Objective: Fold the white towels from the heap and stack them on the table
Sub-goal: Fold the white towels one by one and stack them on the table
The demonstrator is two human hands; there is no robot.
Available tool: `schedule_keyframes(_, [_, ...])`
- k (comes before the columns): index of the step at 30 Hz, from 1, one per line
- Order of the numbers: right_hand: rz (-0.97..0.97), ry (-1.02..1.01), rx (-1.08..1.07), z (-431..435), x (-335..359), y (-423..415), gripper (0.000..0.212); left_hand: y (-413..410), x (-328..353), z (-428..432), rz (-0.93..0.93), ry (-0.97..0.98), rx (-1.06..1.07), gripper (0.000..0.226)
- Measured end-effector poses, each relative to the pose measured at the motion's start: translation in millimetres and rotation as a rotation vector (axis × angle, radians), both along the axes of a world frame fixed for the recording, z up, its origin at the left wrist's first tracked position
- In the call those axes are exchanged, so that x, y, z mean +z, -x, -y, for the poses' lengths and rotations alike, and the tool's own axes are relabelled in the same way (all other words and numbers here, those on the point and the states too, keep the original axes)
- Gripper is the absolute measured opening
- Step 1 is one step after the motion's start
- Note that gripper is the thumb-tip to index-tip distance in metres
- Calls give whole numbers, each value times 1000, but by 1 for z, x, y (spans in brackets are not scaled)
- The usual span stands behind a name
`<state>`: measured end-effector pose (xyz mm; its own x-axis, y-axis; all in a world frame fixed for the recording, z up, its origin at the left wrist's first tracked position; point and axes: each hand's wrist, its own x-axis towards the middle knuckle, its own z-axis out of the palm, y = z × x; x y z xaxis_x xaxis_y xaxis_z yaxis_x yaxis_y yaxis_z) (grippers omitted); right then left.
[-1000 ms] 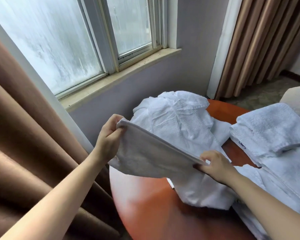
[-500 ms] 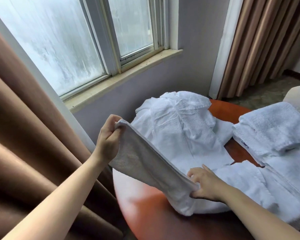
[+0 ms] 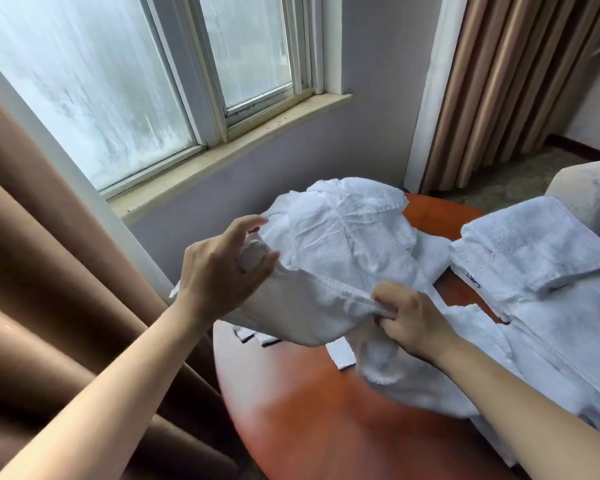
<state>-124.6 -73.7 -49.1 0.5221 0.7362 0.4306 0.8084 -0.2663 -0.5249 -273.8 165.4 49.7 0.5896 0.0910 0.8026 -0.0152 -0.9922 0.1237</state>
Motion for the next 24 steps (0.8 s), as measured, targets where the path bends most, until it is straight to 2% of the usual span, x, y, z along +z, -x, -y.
schedule_keyframes(2, [-1, 3, 39, 0, 6, 0, 15, -4, 7, -2, 23, 4, -24, 36])
schedule_keyframes(5, [-50, 76, 43, 5, 5, -6, 15, -6, 17, -13, 119, 87, -37, 24])
schedule_keyframes(7, [-124, 156, 45, 10, 3, -9, 17, -6, 19, -23, 162, 181, -14, 29])
schedule_keyframes(11, [-169, 481, 28, 17, 0, -13, 34, -4, 12, -38, 169, 260, 57, 33])
schedule_keyframes(13, [-195, 609, -28, 19, -5, -12, 35, -2, 8, -41, 172, 294, 68, 34])
schedule_keyframes(16, [-197, 737, -48, 20, -10, -4, 34, 1, 0, -36, 146, 255, 52, 20])
schedule_keyframes(18, [-181, 684, -79, 22, -12, -1, 32, 3, 2, -31, 138, 255, 36, 18])
schedule_keyframes(20, [-87, 568, -125, 23, -9, 0, 23, 5, 3, -25, 96, 179, 11, 20])
schedule_keyframes(22, [33, 424, -129, 18, -1, 3, 7, 7, 3, -13, -78, 14, -58, 34])
schedule_keyframes(24, [112, 277, -90, 8, 12, 10, 5, 8, 4, 4, -298, -74, -119, 56])
